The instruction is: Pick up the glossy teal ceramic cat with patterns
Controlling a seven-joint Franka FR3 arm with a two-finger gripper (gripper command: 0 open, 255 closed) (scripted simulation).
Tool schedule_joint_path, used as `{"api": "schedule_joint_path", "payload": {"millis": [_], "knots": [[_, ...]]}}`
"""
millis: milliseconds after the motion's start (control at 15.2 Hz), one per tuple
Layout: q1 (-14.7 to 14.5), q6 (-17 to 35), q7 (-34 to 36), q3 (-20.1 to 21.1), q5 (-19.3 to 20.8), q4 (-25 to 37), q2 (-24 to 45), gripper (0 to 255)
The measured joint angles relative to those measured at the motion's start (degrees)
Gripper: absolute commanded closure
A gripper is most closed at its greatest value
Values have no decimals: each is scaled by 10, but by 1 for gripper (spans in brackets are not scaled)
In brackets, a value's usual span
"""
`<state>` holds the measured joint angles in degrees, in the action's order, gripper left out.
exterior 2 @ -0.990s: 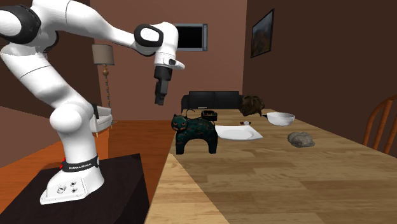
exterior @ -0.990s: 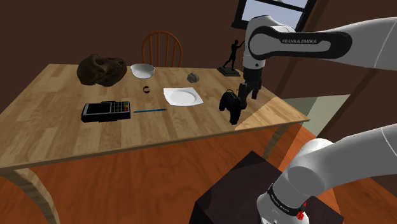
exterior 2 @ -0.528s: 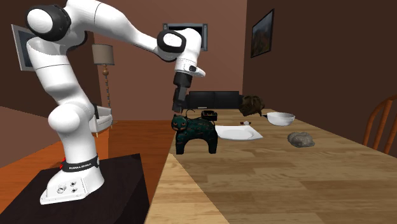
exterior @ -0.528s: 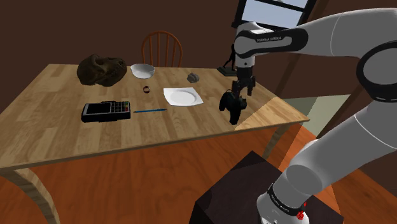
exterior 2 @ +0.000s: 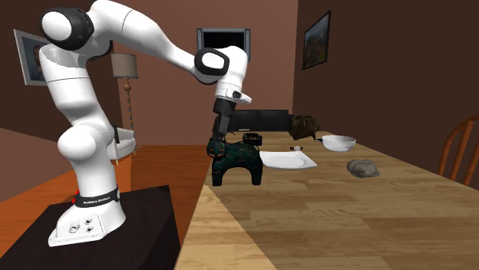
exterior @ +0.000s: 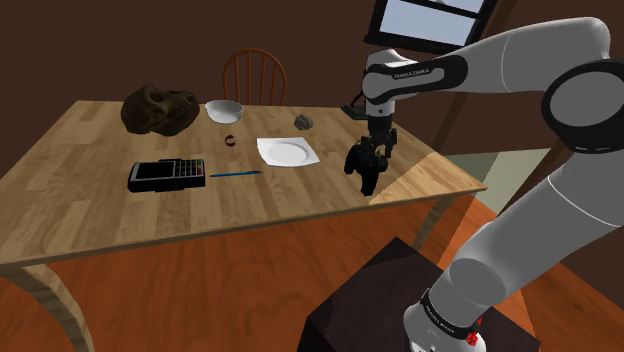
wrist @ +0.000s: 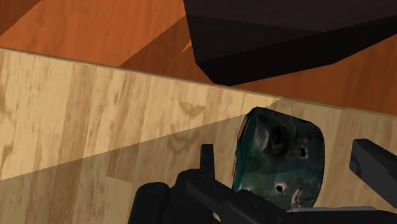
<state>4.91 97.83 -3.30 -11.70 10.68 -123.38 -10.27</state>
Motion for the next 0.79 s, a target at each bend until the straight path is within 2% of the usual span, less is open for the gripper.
{"api": "schedule_joint_path", "payload": {"millis": [66, 132, 792], "knots": [[0, 4, 0, -1, 0, -4, 0, 0], [1, 6, 0, -1, 1, -5, 0, 255], [0, 7, 0, -1, 0, -6, 0, 255]]}}
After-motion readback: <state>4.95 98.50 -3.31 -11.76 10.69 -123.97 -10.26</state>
